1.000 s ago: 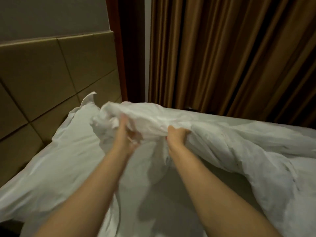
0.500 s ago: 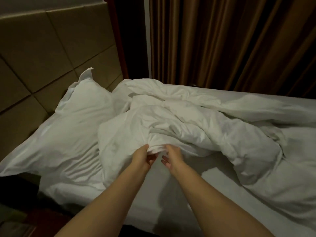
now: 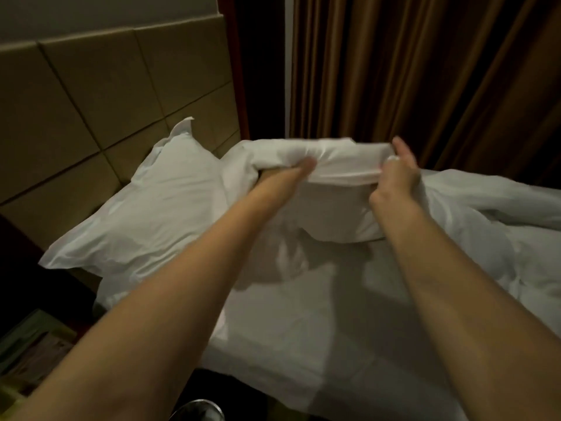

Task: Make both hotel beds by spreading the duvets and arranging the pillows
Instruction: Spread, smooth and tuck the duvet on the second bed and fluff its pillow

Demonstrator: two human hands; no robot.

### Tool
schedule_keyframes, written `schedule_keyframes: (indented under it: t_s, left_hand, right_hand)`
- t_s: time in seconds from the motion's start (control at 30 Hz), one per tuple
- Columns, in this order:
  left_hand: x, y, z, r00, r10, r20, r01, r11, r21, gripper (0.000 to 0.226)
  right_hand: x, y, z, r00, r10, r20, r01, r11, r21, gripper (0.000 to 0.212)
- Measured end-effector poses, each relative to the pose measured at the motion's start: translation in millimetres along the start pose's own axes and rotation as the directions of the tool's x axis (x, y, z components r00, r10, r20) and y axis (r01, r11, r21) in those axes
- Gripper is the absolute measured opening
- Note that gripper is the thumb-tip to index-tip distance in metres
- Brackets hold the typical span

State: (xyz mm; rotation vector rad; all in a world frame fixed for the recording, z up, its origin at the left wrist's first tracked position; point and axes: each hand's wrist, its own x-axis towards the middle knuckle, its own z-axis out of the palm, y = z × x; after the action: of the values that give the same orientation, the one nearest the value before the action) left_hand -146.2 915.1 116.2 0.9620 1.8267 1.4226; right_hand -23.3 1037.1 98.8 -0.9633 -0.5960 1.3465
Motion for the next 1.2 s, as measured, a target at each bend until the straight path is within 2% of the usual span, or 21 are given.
schedule_keyframes:
  t_s: [0.03, 0.1, 0.13, 0.17, 0.23, 0.3, 0.33, 0.4, 0.5, 0.6, 0.63, 0.67, 0.73, 0.8, 0.83, 0.93, 1.0, 1.07, 1.1, 1.13, 1.2]
  left_hand:
    - [4, 17, -1, 1.0, 0.022, 0.01, -0.022, 1.0, -0.007, 0.07]
    - [18, 14, -8, 0.999, -0.053, -0.004, 0.052, 0.996, -0.075, 0.078]
    - [24, -6, -15, 0.991, -0.135, -0.011, 0.133, 0.985, -0.106, 0.08]
    - [29, -34, -24, 0.974, -0.227, 0.002, 0.225, 0.964, -0.141, 0.077]
    - [37, -108, -45, 0.915, -0.404, 0.012, 0.399, 0.896, -0.194, 0.054]
    - [25, -170, -65, 0.796, -0.605, -0.028, 0.589, 0.783, -0.2, 0.02]
    - [13, -195, -70, 0.744, -0.666, -0.056, 0.647, 0.738, -0.191, 0.009]
    - [-2, -231, -68, 0.717, -0.696, -0.03, 0.673, 0.704, -0.226, 0.018]
    - [-1, -236, -51, 0.788, -0.614, 0.033, 0.581, 0.726, -0.367, 0.021]
    - [-2, -219, -42, 0.83, -0.527, 0.182, 0.55, 0.723, -0.417, 0.013]
    - [-4, -216, -41, 0.836, -0.501, 0.225, 0.549, 0.744, -0.382, 0.013]
    - [-7, -216, -43, 0.836, -0.498, 0.232, 0.549, 0.768, -0.33, 0.024]
    - [-8, -222, -49, 0.839, -0.496, 0.223, 0.544, 0.769, -0.335, 0.029]
    - [-5, -230, -64, 0.817, -0.524, 0.241, 0.566, 0.652, -0.504, 0.022]
    - [-3, -238, -75, 0.793, -0.558, 0.245, 0.574, 0.551, -0.606, 0.029]
    - [5, -263, -102, 0.68, -0.691, 0.246, 0.532, 0.235, -0.813, 0.057]
    - [13, -264, -106, 0.678, -0.686, 0.263, 0.487, 0.152, -0.86, 0.053]
    - [29, -266, -103, 0.714, -0.672, 0.199, 0.437, 0.206, -0.876, 0.042]
    - [37, -263, -103, 0.738, -0.66, 0.143, 0.425, 0.29, -0.857, 0.041]
    - [49, -261, -104, 0.768, -0.635, 0.09, 0.425, 0.399, -0.812, 0.042]
    - [78, -247, -102, 0.857, -0.512, 0.062, 0.41, 0.604, -0.683, 0.045]
  right_hand:
    - [-1, -19, 0, 0.996, -0.083, 0.025, 0.083, 0.997, -0.009, 0.032]
    - [-6, -21, -8, 0.981, -0.138, 0.133, 0.143, 0.989, -0.029, 0.024]
    - [-9, -4, -18, 0.969, -0.122, 0.213, 0.164, 0.968, -0.19, 0.023]
    - [-12, 23, -31, 0.957, -0.064, 0.284, 0.184, 0.889, -0.419, 0.031]
    - [-26, 89, -72, 0.929, 0.164, 0.333, 0.166, 0.618, -0.768, 0.053]
    - [-56, 141, -114, 0.868, 0.459, 0.191, -0.004, 0.391, -0.92, 0.063]
    - [-74, 159, -131, 0.817, 0.565, 0.12, -0.085, 0.323, -0.943, 0.062]
    - [-100, 180, -143, 0.71, 0.704, 0.036, -0.219, 0.27, -0.938, 0.057]
    - [-111, 193, -122, 0.589, 0.806, -0.057, -0.498, 0.306, -0.811, 0.059]
    - [-116, 216, -73, 0.428, 0.903, 0.04, -0.688, 0.354, -0.634, 0.089]
    - [-119, 225, -56, 0.425, 0.902, 0.079, -0.722, 0.39, -0.571, 0.094]
    - [-122, 232, -41, 0.474, 0.876, 0.089, -0.737, 0.45, -0.504, 0.087]
    - [-126, 245, -20, 0.659, 0.751, 0.052, -0.674, 0.619, -0.403, 0.057]
    - [-123, 250, -8, 0.808, 0.588, 0.029, -0.538, 0.757, -0.37, 0.038]
    - [-119, 252, -5, 0.839, 0.543, 0.039, -0.499, 0.795, -0.345, 0.036]
    - [-114, 252, 5, 0.823, 0.564, 0.075, -0.551, 0.823, -0.139, 0.037]
    - [-109, 250, 2, 0.774, 0.625, 0.099, -0.625, 0.78, -0.04, 0.029]
    - [-106, 246, -8, 0.734, 0.67, 0.11, -0.67, 0.741, -0.042, 0.025]
    - [-104, 245, -11, 0.735, 0.671, 0.097, -0.668, 0.741, -0.065, 0.024]
    - [-101, 243, -12, 0.752, 0.654, 0.084, -0.646, 0.756, -0.101, 0.023]
    - [-87, 233, 1, 0.84, 0.538, 0.073, -0.518, 0.834, -0.189, 0.025]
